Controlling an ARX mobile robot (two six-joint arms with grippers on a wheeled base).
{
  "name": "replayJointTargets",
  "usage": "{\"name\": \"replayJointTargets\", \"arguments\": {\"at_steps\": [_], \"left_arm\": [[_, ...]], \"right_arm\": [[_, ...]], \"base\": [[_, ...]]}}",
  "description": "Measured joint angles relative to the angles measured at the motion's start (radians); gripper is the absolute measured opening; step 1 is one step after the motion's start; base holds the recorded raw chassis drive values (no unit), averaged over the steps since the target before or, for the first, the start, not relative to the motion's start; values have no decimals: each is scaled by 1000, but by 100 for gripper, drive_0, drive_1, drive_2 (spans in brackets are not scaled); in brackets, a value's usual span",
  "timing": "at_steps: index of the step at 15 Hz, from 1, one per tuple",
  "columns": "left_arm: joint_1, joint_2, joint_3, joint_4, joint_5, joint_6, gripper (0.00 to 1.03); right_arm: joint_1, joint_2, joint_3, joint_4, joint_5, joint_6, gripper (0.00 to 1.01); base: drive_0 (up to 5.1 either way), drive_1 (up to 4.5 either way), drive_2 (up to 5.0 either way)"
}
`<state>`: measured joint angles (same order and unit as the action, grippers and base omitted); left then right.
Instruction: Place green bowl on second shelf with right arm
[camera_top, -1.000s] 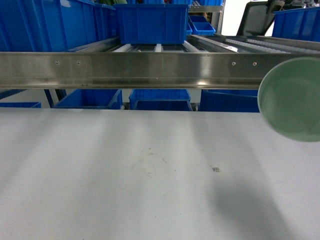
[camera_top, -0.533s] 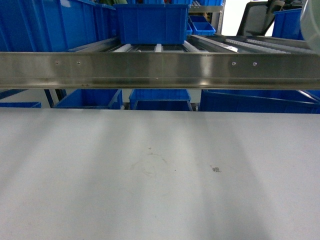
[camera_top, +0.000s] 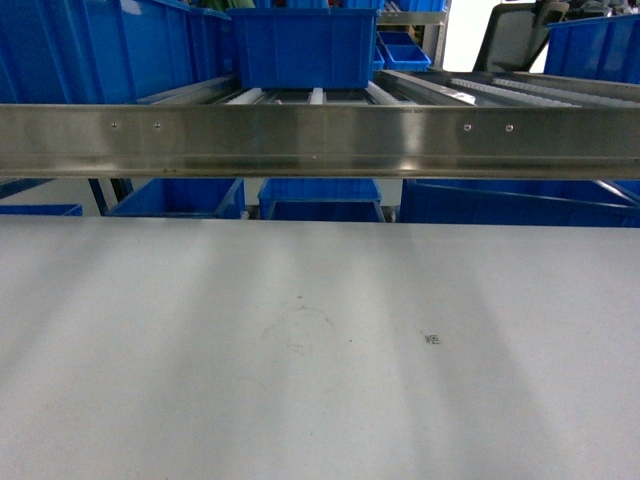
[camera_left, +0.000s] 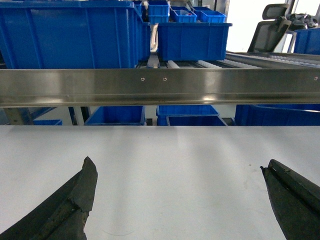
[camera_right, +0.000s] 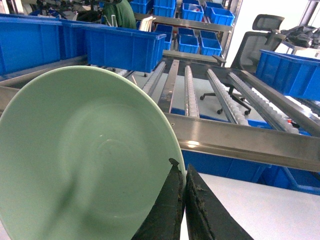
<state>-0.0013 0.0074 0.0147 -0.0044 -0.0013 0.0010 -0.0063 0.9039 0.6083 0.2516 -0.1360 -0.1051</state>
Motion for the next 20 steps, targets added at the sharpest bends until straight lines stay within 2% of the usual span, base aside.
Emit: {"name": "replayJointTargets", "arguments": {"at_steps": [11, 20], "left_arm": [[0, 0, 0, 0, 0, 0, 98], [0, 0, 0, 2, 1, 0, 98]], "right_arm": [[6, -29, -30, 15, 4, 0, 2], [6, -29, -30, 16, 3, 0, 2]], "base": [[0, 0, 0], [-493, 248, 248]]}}
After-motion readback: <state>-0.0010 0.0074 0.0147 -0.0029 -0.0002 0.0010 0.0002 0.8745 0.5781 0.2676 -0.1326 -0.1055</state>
